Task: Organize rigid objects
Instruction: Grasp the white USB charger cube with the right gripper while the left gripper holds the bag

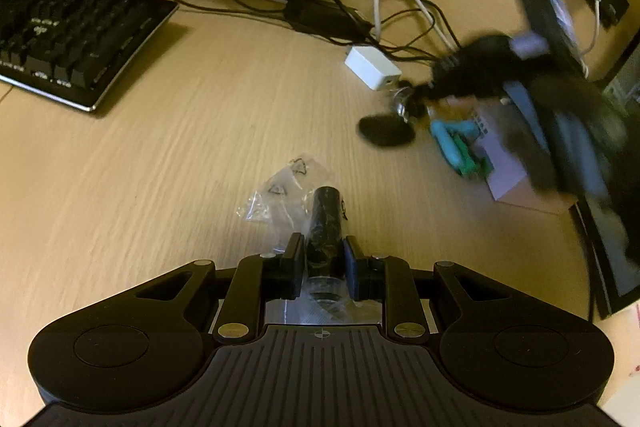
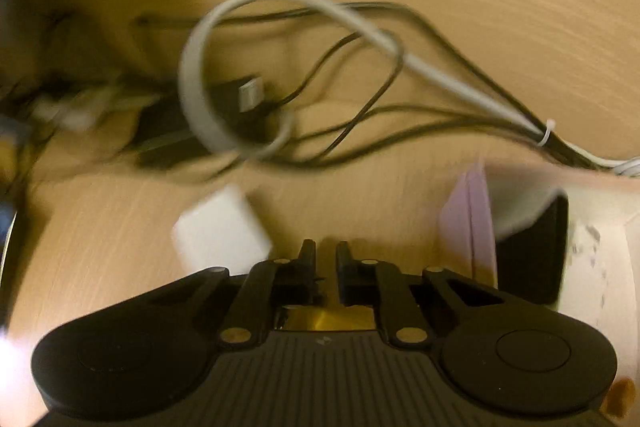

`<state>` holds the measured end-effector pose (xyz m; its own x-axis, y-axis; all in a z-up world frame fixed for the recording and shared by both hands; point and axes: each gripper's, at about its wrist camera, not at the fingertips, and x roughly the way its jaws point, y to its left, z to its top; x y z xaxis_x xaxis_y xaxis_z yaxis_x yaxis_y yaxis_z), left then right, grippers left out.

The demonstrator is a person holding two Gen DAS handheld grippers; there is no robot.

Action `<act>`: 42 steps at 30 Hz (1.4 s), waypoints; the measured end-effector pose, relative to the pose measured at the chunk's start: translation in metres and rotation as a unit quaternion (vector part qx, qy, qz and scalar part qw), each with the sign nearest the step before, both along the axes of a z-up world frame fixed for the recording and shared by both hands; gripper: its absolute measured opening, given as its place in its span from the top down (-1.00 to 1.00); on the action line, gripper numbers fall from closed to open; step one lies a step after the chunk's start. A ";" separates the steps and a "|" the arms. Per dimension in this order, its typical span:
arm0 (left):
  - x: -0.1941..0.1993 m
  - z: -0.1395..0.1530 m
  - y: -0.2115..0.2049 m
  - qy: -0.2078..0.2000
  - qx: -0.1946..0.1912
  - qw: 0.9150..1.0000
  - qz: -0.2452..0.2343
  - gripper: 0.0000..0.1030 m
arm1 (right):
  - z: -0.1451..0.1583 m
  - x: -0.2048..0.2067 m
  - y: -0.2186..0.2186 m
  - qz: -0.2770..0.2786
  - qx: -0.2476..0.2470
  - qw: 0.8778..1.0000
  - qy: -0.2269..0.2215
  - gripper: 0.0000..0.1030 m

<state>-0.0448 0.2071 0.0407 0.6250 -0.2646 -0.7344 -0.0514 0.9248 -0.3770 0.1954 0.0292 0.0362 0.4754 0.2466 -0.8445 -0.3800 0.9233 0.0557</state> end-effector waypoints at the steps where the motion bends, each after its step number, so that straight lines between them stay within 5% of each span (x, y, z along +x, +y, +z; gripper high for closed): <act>1: 0.000 0.000 0.002 0.001 -0.006 1.000 0.001 0.54 | 0.003 -0.017 0.001 0.023 0.003 1.000 -0.005 0.81; 5: 0.000 -0.002 0.005 0.000 -0.018 1.000 0.002 0.53 | 0.010 -0.088 -0.004 0.105 0.014 0.994 0.012 0.81; 8: 0.001 -0.001 0.003 0.002 -0.010 1.000 0.001 0.54 | 0.012 -0.125 -0.018 0.116 0.005 0.993 0.017 0.81; 11: 0.001 0.000 -0.001 0.006 -0.001 1.000 0.003 0.54 | 0.019 -0.148 -0.024 0.103 -0.028 0.994 -0.024 0.74; 12: 0.002 0.001 -0.002 0.008 0.002 1.000 0.003 0.54 | 0.024 -0.156 -0.029 0.094 -0.033 0.994 -0.037 0.66; 14: 0.002 0.001 -0.004 0.008 0.007 1.000 0.002 0.53 | 0.032 -0.173 -0.042 0.072 -0.024 0.996 -0.054 0.04; 16: 0.002 0.001 -0.004 0.007 0.007 1.000 0.001 0.53 | 0.033 -0.192 -0.056 0.051 -0.022 0.997 -0.062 -0.18; 22: 0.000 0.000 -0.001 0.003 0.004 1.000 -0.003 0.53 | 0.021 -0.230 -0.089 0.035 -0.015 0.999 -0.021 -0.18; 34: 0.004 0.001 -0.007 0.001 0.023 1.000 -0.011 0.53 | 0.013 -0.209 -0.086 -0.036 -0.039 0.992 -0.114 -0.18; 42: -0.004 0.003 -0.009 0.002 0.038 0.999 -0.011 0.53 | 0.027 -0.210 -0.050 0.046 0.008 0.992 -0.121 0.00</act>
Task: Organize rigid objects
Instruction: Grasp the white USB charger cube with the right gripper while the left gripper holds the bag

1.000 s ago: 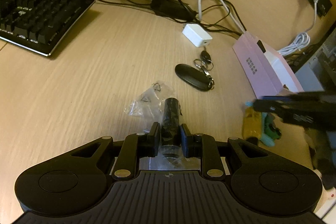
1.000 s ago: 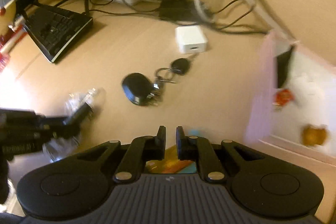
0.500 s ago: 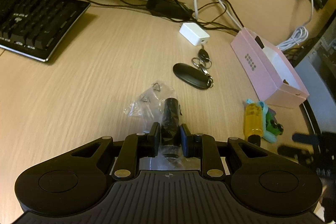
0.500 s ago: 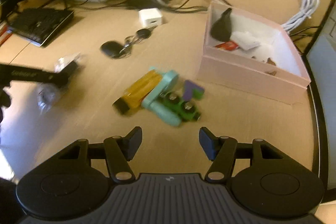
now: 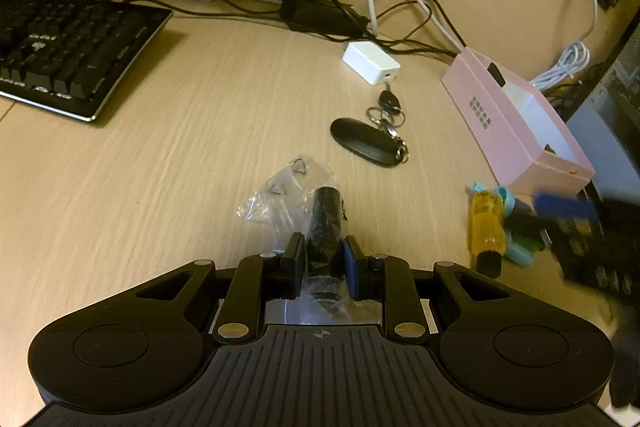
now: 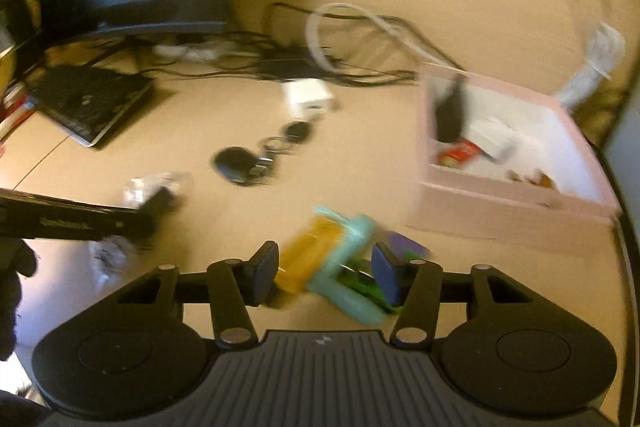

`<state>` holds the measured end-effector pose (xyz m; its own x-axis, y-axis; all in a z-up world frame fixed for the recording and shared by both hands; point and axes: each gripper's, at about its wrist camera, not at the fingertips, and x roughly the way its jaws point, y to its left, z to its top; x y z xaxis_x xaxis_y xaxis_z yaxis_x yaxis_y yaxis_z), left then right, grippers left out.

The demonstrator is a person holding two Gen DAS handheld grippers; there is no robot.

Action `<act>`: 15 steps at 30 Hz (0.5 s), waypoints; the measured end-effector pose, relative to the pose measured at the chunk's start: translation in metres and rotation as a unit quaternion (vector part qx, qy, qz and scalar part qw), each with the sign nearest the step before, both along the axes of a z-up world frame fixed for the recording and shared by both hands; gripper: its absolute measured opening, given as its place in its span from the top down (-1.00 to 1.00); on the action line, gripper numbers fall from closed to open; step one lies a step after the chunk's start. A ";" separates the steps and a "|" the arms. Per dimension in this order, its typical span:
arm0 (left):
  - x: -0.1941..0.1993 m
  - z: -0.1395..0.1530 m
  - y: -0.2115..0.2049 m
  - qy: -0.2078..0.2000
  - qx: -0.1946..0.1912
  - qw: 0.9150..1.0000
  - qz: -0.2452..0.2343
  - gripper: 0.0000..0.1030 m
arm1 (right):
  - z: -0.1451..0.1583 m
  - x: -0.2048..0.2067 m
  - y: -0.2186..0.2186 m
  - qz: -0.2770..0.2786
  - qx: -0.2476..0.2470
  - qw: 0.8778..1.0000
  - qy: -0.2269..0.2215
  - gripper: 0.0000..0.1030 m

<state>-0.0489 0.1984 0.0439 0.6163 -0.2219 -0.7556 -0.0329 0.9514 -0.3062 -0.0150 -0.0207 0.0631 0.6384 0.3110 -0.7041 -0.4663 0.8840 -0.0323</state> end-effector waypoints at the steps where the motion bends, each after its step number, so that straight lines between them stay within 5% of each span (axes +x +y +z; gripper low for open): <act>1: -0.001 0.000 0.000 0.001 0.003 1.000 0.000 0.53 | 0.003 0.005 0.011 0.010 -0.004 1.000 -0.007 0.00; 6: -0.007 0.001 0.003 0.001 0.009 1.000 0.000 0.53 | 0.012 0.069 0.049 0.013 0.004 0.999 -0.031 -0.01; 10: -0.008 0.001 0.003 0.006 0.011 1.000 -0.001 0.53 | 0.007 0.140 0.066 -0.011 0.021 1.000 0.001 -0.22; 15: -0.010 0.000 0.005 0.005 0.004 1.000 0.003 0.53 | -0.021 0.209 0.085 0.000 0.009 1.000 0.029 -0.24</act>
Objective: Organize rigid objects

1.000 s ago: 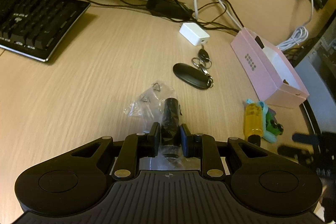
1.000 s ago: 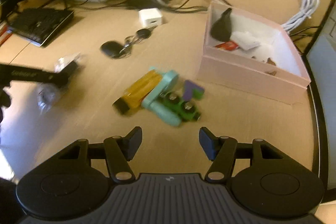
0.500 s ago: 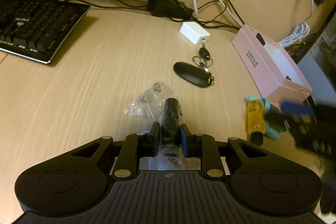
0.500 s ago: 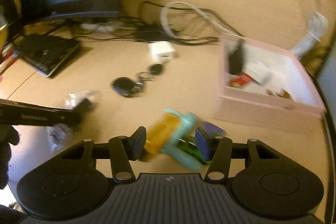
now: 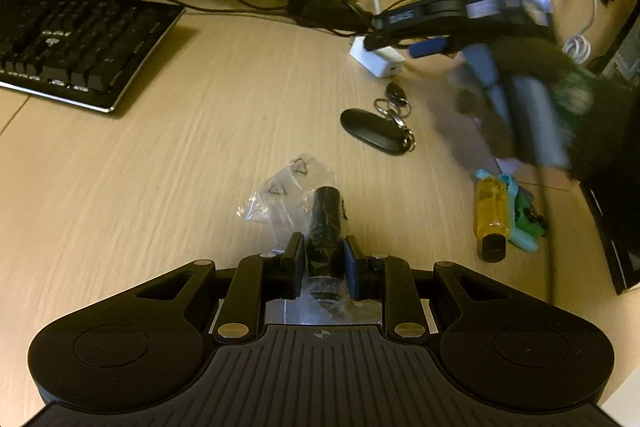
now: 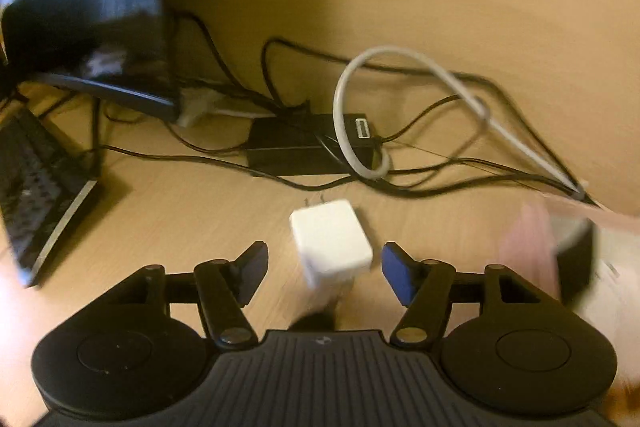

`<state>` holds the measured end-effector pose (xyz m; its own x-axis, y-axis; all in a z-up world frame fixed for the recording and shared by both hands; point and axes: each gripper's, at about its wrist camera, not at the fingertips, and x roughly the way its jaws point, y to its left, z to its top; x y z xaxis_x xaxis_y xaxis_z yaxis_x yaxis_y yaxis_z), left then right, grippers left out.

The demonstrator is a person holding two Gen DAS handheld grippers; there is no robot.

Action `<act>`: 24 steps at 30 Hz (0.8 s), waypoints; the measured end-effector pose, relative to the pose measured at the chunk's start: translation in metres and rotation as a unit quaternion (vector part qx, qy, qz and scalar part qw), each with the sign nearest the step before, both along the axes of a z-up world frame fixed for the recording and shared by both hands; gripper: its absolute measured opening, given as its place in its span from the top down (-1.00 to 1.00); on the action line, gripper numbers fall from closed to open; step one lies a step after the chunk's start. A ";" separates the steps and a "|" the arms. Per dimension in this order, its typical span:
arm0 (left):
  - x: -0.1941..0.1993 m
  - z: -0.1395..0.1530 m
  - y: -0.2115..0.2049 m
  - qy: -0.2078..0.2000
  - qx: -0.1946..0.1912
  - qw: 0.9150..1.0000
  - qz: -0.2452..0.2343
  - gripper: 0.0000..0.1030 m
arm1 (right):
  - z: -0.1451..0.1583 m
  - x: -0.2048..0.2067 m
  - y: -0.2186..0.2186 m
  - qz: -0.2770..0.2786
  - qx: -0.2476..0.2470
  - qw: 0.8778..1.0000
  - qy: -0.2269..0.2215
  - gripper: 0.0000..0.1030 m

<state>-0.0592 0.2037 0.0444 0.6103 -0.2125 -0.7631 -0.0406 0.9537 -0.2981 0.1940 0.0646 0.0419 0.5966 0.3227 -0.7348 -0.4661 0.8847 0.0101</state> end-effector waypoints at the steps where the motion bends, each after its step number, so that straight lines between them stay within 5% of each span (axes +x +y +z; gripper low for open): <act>1: 0.000 0.000 0.000 -0.001 -0.001 1.000 0.001 0.53 | -0.007 0.010 0.001 -0.005 -0.003 1.000 0.008 -0.24; 6: -0.001 -0.001 0.003 -0.001 -0.007 1.000 -0.005 0.53 | -0.019 0.021 0.010 0.010 0.013 0.999 0.046 -0.17; 7: 0.000 0.000 0.003 0.000 -0.008 1.000 -0.004 0.53 | -0.020 0.018 0.016 0.018 -0.001 0.999 0.041 0.03; 9: 0.000 0.000 0.003 0.000 -0.008 1.000 -0.004 0.53 | -0.016 0.005 0.022 0.029 -0.013 0.999 0.034 0.14; 16: -0.007 -0.002 -0.004 -0.016 0.017 1.000 -0.021 0.54 | 0.041 -0.083 -0.022 0.041 0.096 0.994 0.022 0.14; 20: -0.014 0.002 -0.025 -0.004 0.019 0.994 -0.111 0.55 | 0.064 -0.152 -0.064 0.028 0.086 0.996 -0.001 0.14; 24: -0.025 0.014 -0.058 0.020 -0.001 0.969 -0.245 0.55 | 0.075 -0.209 -0.116 -0.013 0.056 0.998 -0.018 0.14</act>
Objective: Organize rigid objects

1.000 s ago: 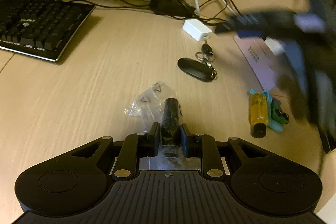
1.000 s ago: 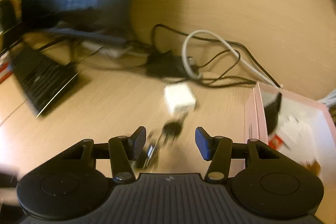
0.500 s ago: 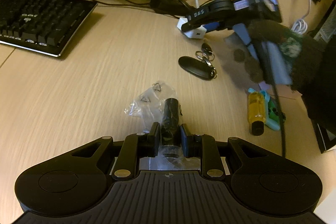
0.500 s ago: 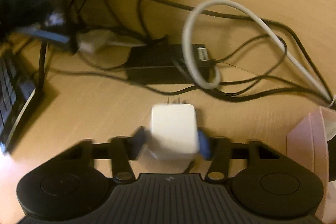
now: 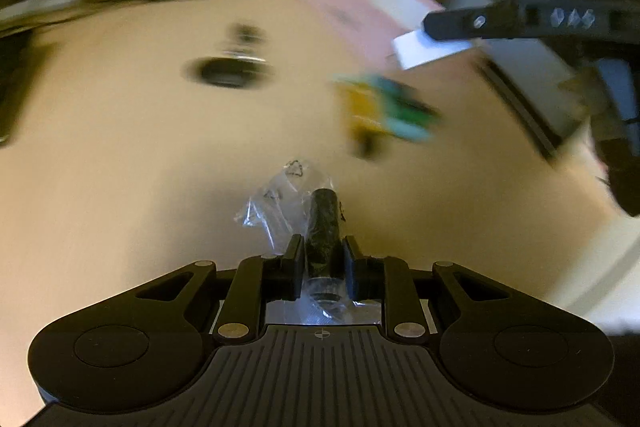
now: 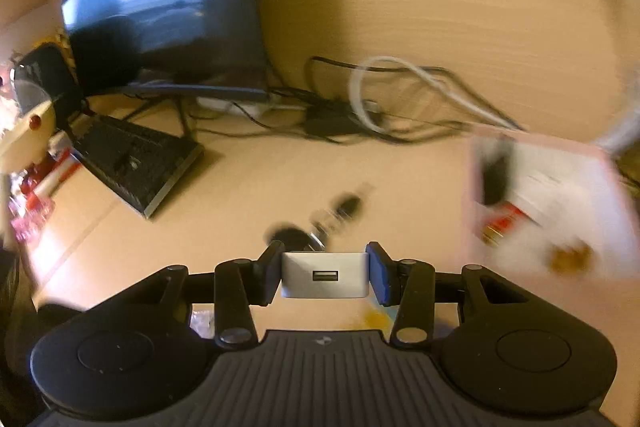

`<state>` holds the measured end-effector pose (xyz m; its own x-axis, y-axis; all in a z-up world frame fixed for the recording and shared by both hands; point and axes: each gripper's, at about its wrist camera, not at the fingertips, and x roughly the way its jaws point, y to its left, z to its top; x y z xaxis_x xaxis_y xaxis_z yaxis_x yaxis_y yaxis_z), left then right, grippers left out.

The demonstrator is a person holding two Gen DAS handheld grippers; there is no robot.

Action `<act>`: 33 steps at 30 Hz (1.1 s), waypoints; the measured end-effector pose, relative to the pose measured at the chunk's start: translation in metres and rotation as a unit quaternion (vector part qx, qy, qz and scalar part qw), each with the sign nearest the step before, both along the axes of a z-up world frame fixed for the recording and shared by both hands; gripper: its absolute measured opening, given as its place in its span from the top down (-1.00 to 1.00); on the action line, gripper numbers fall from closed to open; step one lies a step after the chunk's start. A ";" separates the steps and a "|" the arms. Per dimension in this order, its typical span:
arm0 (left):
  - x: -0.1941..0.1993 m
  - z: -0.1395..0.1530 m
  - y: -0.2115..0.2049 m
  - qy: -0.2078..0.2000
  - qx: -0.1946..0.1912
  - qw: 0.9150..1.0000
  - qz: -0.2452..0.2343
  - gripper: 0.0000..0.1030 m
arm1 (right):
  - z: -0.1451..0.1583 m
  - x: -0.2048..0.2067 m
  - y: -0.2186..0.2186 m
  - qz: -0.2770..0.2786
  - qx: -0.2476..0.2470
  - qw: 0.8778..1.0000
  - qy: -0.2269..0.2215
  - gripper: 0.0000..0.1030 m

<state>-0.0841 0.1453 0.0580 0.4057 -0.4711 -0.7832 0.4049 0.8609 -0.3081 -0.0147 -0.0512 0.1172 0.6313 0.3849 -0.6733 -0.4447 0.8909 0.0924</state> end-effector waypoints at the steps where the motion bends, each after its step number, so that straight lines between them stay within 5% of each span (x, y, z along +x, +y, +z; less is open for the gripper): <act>1: -0.002 0.005 -0.008 -0.001 -0.001 1.000 -0.026 0.55 | 0.001 -0.013 -0.014 -0.015 -0.009 1.000 -0.001 0.14; 5: 0.011 0.037 -0.041 -0.019 -0.023 0.996 -0.089 0.55 | 0.000 -0.059 -0.076 -0.089 -0.020 0.996 0.006 0.14; 10: 0.062 0.088 -0.087 -0.086 -0.051 0.989 -0.108 0.55 | -0.004 -0.086 -0.136 -0.179 -0.001 0.984 -0.009 0.14; 14: 0.116 0.113 -0.129 -0.153 -0.022 0.986 -0.059 0.55 | -0.008 -0.102 -0.166 -0.210 0.024 0.977 -0.029 0.14; 20: 0.185 0.093 -0.179 -0.133 0.001 0.991 -0.012 0.53 | -0.028 -0.109 -0.185 -0.224 0.039 0.973 -0.028 0.14; 28: 0.151 0.084 -0.148 -0.143 0.001 0.989 0.036 0.53 | -0.033 -0.085 -0.176 -0.190 0.053 0.980 -0.038 0.14; 33: 0.094 0.055 -0.104 -0.091 0.032 0.993 0.061 0.53 | -0.015 -0.038 -0.164 -0.169 0.051 0.981 -0.074 0.14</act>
